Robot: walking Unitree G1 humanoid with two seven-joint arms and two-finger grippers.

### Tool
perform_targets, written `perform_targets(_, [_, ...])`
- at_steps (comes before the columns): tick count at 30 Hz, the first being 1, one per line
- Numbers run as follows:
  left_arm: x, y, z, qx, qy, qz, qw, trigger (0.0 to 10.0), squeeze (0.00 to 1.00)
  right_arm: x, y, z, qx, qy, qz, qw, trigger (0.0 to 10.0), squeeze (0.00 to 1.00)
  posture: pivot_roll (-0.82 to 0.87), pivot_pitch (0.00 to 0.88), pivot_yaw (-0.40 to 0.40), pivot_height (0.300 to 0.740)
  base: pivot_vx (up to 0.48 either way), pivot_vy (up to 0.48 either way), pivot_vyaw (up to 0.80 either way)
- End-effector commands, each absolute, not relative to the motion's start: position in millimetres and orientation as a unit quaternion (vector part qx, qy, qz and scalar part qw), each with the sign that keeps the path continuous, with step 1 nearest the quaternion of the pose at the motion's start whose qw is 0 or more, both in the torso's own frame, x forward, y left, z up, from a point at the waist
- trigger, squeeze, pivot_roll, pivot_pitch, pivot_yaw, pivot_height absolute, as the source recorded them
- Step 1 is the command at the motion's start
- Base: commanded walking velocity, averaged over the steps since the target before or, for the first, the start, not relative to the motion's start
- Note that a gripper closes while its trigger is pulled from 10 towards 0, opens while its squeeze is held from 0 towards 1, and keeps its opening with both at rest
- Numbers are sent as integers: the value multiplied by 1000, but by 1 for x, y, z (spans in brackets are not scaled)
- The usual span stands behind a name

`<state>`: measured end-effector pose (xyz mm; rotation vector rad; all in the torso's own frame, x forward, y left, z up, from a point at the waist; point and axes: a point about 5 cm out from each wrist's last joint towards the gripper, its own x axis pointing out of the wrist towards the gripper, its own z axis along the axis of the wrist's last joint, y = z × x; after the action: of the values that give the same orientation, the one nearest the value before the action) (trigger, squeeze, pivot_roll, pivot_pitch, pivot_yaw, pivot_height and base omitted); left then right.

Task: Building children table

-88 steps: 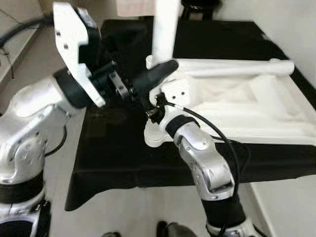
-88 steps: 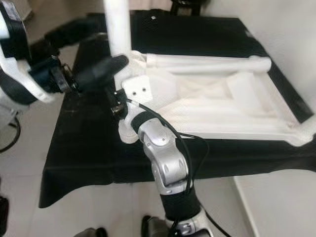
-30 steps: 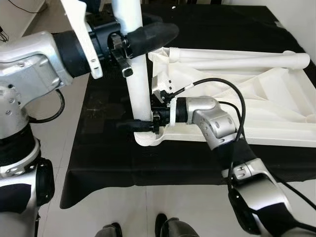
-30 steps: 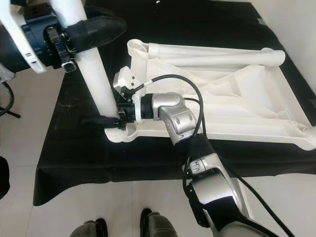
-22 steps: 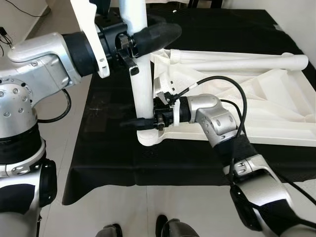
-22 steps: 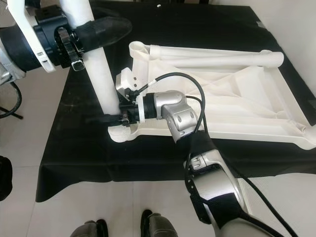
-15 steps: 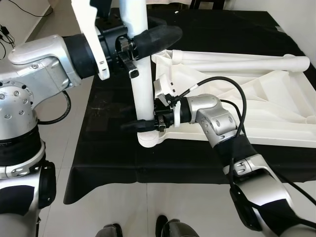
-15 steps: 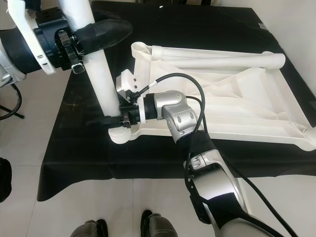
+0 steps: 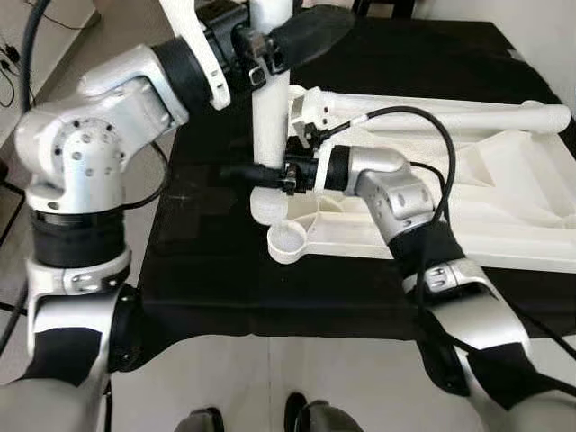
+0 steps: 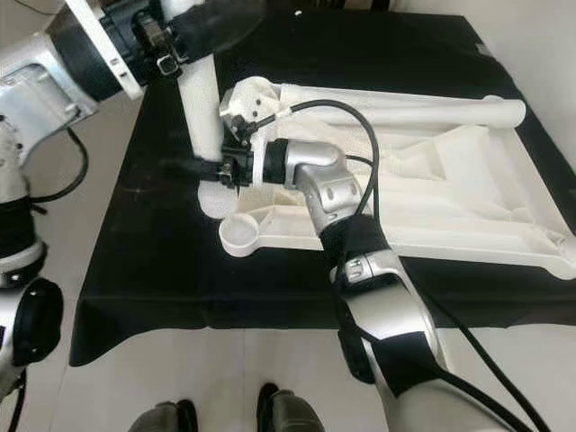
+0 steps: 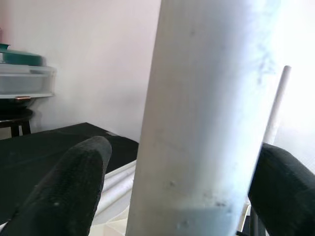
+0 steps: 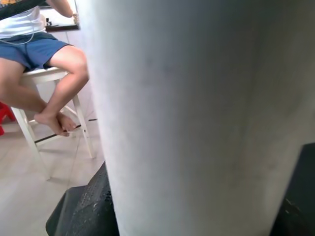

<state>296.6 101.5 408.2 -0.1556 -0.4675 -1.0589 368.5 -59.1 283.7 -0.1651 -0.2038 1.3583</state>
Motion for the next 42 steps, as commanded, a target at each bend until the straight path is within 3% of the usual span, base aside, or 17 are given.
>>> perform_targets(1, [287,121,407,-86,-244,-480,839,10000,1000,373,-69,293,-59,-117,601,789,0,0,-195,162,-56,740,0,0,0])
perform_targets(5, [281,135,406,-92,-258,-462,844,10000,1000,380,-78,296,-51,-120,569,812,0,0,-195,164,-61,740,0,0,0])
perform_targets(11, [267,168,400,-114,-280,-425,853,10000,1000,395,-103,301,-21,-128,475,871,0,0,-192,166,-60,740,0,0,0])
perform_targets(13, [258,174,389,-135,-273,-426,852,10000,1000,396,-109,304,-4,-134,472,871,0,0,-192,166,-59,740,0,0,0])
perform_targets(16, [234,167,349,-125,-217,-443,861,10000,1000,384,-108,303,-3,-144,538,831,0,0,-191,170,-59,740,0,0,0])
perform_targets(17, [234,167,349,-125,-217,-443,861,10000,1000,384,-108,303,-3,-144,538,831,0,0,-191,170,-59,740,0,0,0])
perform_targets(18, [228,163,330,-115,-188,-441,870,10000,0,379,-106,301,-9,-145,564,813,0,0,-191,171,-60,740,0,0,0])
perform_targets(23, [216,158,277,-92,-98,-399,907,10000,0,367,-99,291,-21,-140,607,782,0,0,-190,177,-61,740,0,0,0])
perform_targets(24, [217,162,262,-98,-75,-365,923,10000,0,366,-96,286,-22,-137,610,780,3490,0,-188,183,-60,740,0,0,0])
perform_targets(25, [218,168,246,-100,-55,-326,938,10000,0,364,-92,281,-20,-132,617,776,10000,0,-190,185,-60,740,0,0,0])
perform_targets(31, [211,174,209,-62,6,-270,961,10000,0,355,-81,269,-15,-115,644,756,10000,0,-187,199,-61,740,0,0,0])
perform_targets(37, [178,151,164,-12,101,-302,948,10000,0,351,-75,257,-18,-95,656,749,10000,0,-187,218,-63,740,0,0,0])
perform_targets(42, [173,150,159,12,72,-273,959,10000,0,347,-79,252,-44,-79,667,740,10000,0,-185,238,-70,740,0,0,0])
